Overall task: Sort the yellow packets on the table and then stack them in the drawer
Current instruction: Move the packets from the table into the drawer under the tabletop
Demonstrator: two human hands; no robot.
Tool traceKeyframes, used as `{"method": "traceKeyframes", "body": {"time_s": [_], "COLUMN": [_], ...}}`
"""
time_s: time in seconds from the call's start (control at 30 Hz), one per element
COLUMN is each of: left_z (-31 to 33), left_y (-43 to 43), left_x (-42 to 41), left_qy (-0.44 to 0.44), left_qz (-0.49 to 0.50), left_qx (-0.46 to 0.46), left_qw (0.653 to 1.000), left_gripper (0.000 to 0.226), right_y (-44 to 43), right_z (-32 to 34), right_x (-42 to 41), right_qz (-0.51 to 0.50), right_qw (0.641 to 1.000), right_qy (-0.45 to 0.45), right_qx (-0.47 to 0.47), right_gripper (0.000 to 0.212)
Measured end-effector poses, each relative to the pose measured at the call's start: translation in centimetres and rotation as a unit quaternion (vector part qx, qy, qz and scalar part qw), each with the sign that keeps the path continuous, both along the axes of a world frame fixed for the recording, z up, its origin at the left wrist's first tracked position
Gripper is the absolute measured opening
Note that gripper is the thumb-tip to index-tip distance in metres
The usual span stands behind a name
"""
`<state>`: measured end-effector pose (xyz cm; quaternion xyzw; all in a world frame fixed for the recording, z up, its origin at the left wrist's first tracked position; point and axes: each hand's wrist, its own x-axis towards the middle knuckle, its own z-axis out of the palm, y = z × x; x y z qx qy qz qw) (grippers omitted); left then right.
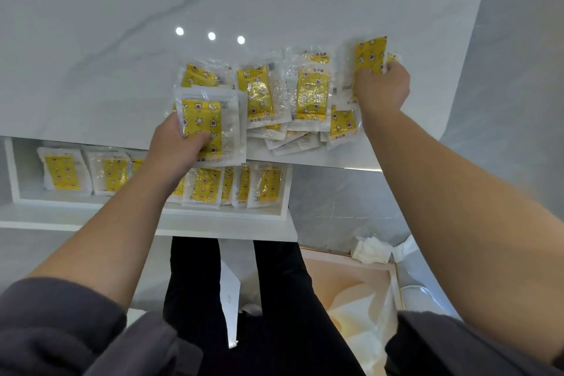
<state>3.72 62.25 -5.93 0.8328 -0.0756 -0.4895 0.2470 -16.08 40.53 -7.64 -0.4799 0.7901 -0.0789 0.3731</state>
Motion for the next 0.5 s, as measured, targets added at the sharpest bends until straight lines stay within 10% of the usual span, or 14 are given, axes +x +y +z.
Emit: {"method": "traceKeyframes", "body": {"time_s": [0.5], "left_z": [-3.3], "left_y": [16.9], "left_x": [12.9], "left_qy": [0.055], "left_qz": [-0.042], "left_qx": [0.077], "left_qw": [0.995], "left_gripper": [0.024], "right_y": [23.1], "right_z": [3.6], "right_x": [8.8], "right_qz": [0.104], "right_qw": [0.991], "right_qy": [0.007], "right_qx": [-0.086], "right_gripper": [0.027]}}
